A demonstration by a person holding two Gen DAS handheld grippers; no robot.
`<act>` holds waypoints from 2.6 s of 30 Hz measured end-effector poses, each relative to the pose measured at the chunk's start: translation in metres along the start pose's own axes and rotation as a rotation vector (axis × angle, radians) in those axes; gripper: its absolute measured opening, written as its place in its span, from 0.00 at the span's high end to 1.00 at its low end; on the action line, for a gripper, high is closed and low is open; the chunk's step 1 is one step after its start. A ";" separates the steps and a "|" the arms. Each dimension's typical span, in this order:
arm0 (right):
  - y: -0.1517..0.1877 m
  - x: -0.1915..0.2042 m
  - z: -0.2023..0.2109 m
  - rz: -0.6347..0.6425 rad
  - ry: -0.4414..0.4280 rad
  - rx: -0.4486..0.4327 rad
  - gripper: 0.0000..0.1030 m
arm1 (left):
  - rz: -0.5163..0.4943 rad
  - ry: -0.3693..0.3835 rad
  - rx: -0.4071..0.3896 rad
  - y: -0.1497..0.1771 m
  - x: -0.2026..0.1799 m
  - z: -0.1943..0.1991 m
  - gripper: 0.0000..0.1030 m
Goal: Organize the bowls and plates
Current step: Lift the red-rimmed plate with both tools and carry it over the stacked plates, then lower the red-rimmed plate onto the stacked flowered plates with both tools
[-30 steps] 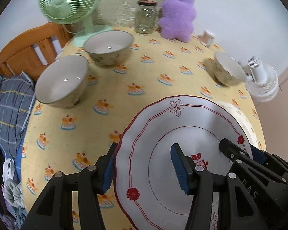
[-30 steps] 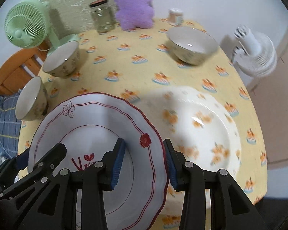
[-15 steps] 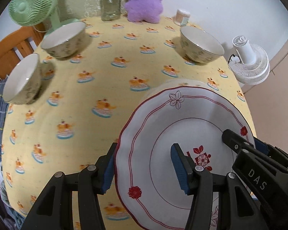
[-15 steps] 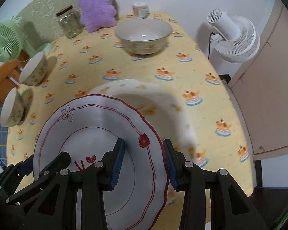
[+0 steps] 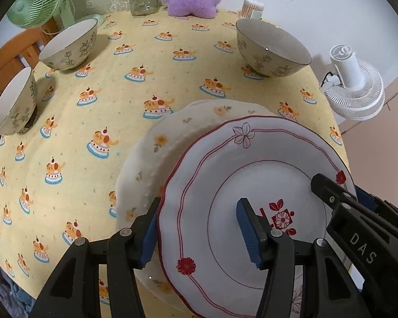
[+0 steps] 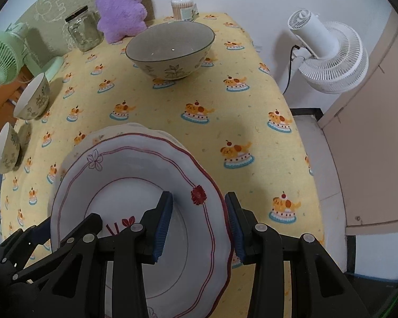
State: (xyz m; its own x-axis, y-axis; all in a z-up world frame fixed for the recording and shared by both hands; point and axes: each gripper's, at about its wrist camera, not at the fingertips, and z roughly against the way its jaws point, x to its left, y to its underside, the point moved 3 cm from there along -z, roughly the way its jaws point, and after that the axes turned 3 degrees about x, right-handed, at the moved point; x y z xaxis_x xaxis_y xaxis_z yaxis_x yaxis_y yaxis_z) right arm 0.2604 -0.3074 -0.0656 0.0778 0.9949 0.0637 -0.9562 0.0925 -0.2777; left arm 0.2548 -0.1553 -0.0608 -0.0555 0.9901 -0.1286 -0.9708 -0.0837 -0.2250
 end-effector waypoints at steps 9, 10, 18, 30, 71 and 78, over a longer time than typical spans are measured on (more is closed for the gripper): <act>-0.003 0.003 -0.006 0.049 -0.007 -0.006 0.57 | 0.016 -0.056 -0.029 0.001 -0.004 -0.002 0.43; -0.003 0.003 -0.006 0.055 -0.007 -0.008 0.57 | 0.021 -0.061 -0.029 0.001 -0.004 -0.002 0.43; 0.001 -0.002 -0.005 0.040 -0.065 0.010 0.57 | 0.038 -0.080 -0.017 -0.002 -0.005 -0.002 0.41; 0.016 -0.005 0.006 0.096 -0.036 0.002 0.71 | 0.050 -0.101 0.009 -0.003 -0.005 -0.002 0.41; -0.005 0.033 -0.008 0.193 -0.037 -0.032 0.64 | 0.037 -0.244 -0.008 0.000 0.013 0.001 0.37; -0.002 0.036 -0.010 0.248 -0.027 -0.031 0.47 | 0.076 -0.227 0.003 0.006 0.022 -0.005 0.37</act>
State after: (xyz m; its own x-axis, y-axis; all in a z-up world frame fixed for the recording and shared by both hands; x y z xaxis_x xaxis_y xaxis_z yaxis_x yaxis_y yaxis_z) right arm 0.2681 -0.2712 -0.0719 -0.1659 0.9860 0.0156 -0.9361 -0.1525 -0.3169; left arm 0.2486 -0.1341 -0.0696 -0.1797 0.9808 0.0756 -0.9624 -0.1594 -0.2199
